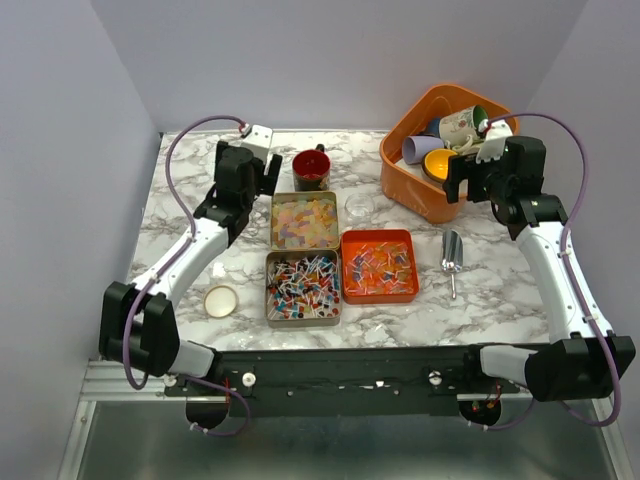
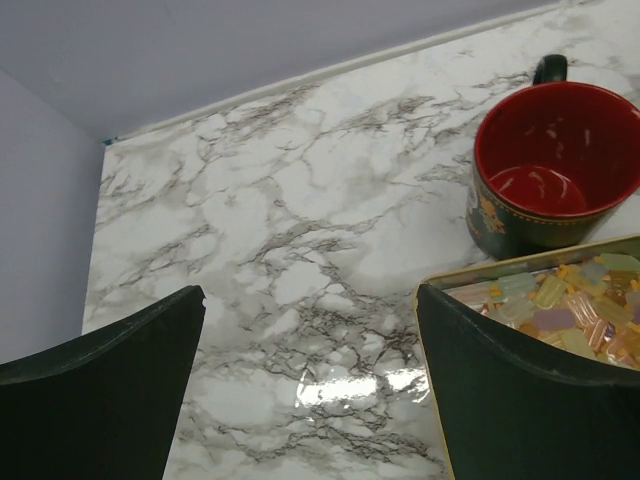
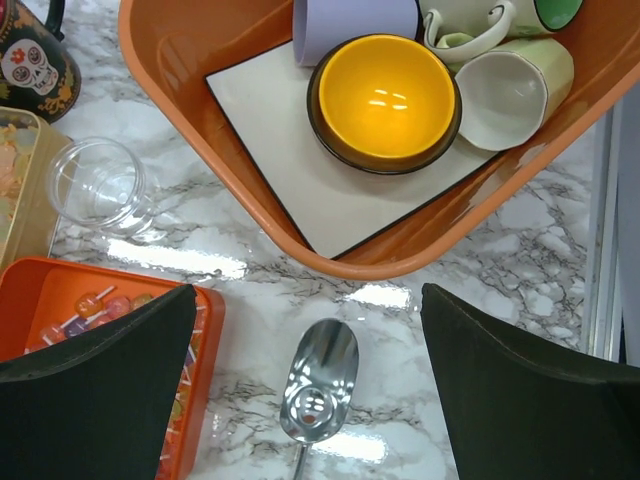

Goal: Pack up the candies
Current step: Pick up the packing bottle from the center of the board.

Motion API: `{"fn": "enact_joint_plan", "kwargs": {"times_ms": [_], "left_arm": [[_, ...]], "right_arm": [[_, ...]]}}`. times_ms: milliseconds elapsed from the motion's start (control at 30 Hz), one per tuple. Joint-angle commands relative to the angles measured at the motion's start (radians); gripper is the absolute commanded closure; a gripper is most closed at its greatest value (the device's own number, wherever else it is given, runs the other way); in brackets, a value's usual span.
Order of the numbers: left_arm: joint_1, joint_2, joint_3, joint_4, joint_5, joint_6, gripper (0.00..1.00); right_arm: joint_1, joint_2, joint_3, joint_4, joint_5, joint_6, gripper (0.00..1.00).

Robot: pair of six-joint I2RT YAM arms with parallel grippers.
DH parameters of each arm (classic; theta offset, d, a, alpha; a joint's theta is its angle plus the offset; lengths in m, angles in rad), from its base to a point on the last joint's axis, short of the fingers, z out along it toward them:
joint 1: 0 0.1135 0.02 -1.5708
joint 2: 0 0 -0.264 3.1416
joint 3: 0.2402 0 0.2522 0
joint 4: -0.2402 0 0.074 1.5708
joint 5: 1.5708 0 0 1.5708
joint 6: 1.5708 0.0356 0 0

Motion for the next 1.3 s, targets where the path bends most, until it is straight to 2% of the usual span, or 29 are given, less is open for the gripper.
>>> {"fn": "enact_joint_plan", "kwargs": {"times_ms": [0,33,67,100,167,267,367,467,533,633,700,767,867,1067,1167,1267], "left_arm": [[-0.014,0.107,0.158,-0.185,0.235,0.071,0.01],[-0.028,0.117,0.193,-0.263,0.245,0.074,0.01],[-0.031,0.127,0.243,-0.29,0.252,0.077,0.01],[-0.034,0.131,0.265,-0.319,0.266,0.088,0.01],[-0.038,0.148,0.322,-0.396,0.269,0.102,0.01],[-0.041,0.154,0.365,-0.457,0.257,0.102,0.01],[-0.041,0.112,0.347,-0.442,0.243,0.123,0.01],[-0.043,0.061,0.331,-0.462,0.235,0.113,0.01],[-0.041,0.027,0.321,-0.526,0.301,0.12,0.02],[-0.043,-0.057,0.221,-0.539,0.372,0.084,0.02],[-0.06,-0.111,0.128,-0.534,0.419,0.074,0.03],[-0.161,-0.213,0.012,-0.511,0.445,0.123,0.03],[-0.17,-0.323,-0.081,-0.522,0.65,0.145,0.02],[-0.169,-0.353,-0.137,-0.559,0.581,0.133,0.04],[-0.135,-0.344,-0.104,-0.591,0.574,0.159,0.04],[-0.101,-0.332,-0.107,-0.592,0.548,0.219,0.04]], "right_arm": [[0.002,0.009,0.017,0.067,-0.064,0.02,0.0],[0.002,0.011,0.023,0.065,-0.112,-0.01,0.0],[0.002,0.006,0.04,0.018,-0.264,-0.147,0.0],[0.002,-0.002,0.04,-0.005,-0.338,-0.205,0.0],[0.004,-0.047,-0.021,0.034,-0.428,-0.221,0.0],[0.002,-0.083,-0.055,0.029,-0.451,-0.166,0.0],[0.004,-0.111,-0.083,-0.028,-0.469,-0.15,0.0],[0.004,-0.158,-0.086,-0.12,-0.477,-0.219,0.0],[0.004,-0.166,-0.054,-0.2,-0.48,-0.286,0.0],[0.005,-0.166,-0.023,-0.315,-0.398,-0.333,0.0],[0.004,-0.175,-0.015,-0.369,-0.403,-0.366,0.01],[0.007,-0.189,-0.037,-0.381,-0.428,-0.379,0.02],[0.018,-0.149,-0.032,-0.38,-0.43,-0.31,0.02],[0.057,-0.079,-0.011,-0.288,-0.448,-0.259,0.08],[0.134,-0.013,0.064,-0.294,-0.453,-0.332,0.1],[0.203,0.088,0.138,-0.229,-0.44,-0.403,0.14]]}}
